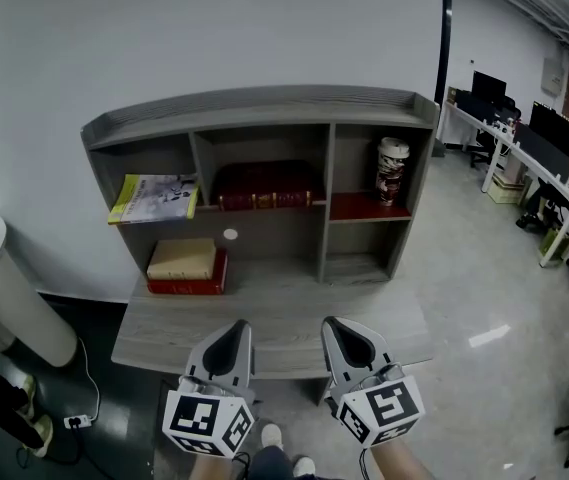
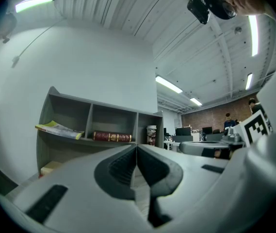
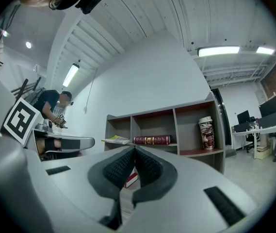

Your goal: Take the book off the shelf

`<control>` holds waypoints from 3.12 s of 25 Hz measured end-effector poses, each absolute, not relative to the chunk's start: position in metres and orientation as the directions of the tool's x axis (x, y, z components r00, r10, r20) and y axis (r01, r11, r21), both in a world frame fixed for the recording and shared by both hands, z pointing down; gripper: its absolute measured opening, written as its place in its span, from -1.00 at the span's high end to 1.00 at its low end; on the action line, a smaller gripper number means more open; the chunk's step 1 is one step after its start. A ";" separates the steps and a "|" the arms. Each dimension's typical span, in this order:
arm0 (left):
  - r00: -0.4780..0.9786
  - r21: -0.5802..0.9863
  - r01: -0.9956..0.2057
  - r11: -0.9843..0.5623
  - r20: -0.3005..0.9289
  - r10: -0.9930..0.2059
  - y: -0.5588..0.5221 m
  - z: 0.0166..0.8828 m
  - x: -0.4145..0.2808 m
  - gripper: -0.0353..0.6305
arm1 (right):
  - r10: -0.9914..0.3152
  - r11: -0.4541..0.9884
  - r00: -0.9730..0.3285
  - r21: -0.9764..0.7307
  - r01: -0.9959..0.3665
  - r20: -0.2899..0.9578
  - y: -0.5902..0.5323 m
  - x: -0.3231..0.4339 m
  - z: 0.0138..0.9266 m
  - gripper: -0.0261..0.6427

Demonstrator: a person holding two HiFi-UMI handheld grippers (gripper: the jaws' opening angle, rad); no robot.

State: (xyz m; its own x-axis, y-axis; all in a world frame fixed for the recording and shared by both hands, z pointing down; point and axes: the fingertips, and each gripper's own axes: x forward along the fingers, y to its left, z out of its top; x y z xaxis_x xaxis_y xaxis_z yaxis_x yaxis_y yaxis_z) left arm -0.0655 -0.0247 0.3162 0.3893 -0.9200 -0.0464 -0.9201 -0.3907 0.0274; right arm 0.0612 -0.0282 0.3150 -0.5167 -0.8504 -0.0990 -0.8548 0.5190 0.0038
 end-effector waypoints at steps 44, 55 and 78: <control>0.422 0.055 -0.905 -0.422 0.006 -0.906 -0.203 0.323 -0.103 0.75 | -0.840 0.542 -0.542 -0.046 -0.839 -0.022 -0.199 0.027 0.328 0.40; 0.449 0.049 -0.893 -0.447 0.053 -0.892 -0.256 0.324 -0.117 0.39 | -0.861 0.508 -0.508 -0.048 -0.860 -0.018 -0.246 0.024 0.323 0.28; 0.468 0.124 -0.880 -0.459 0.053 -0.882 -0.343 0.308 -0.134 0.03 | -0.891 0.453 -0.454 -0.069 -0.889 -0.010 -0.329 0.040 0.307 0.03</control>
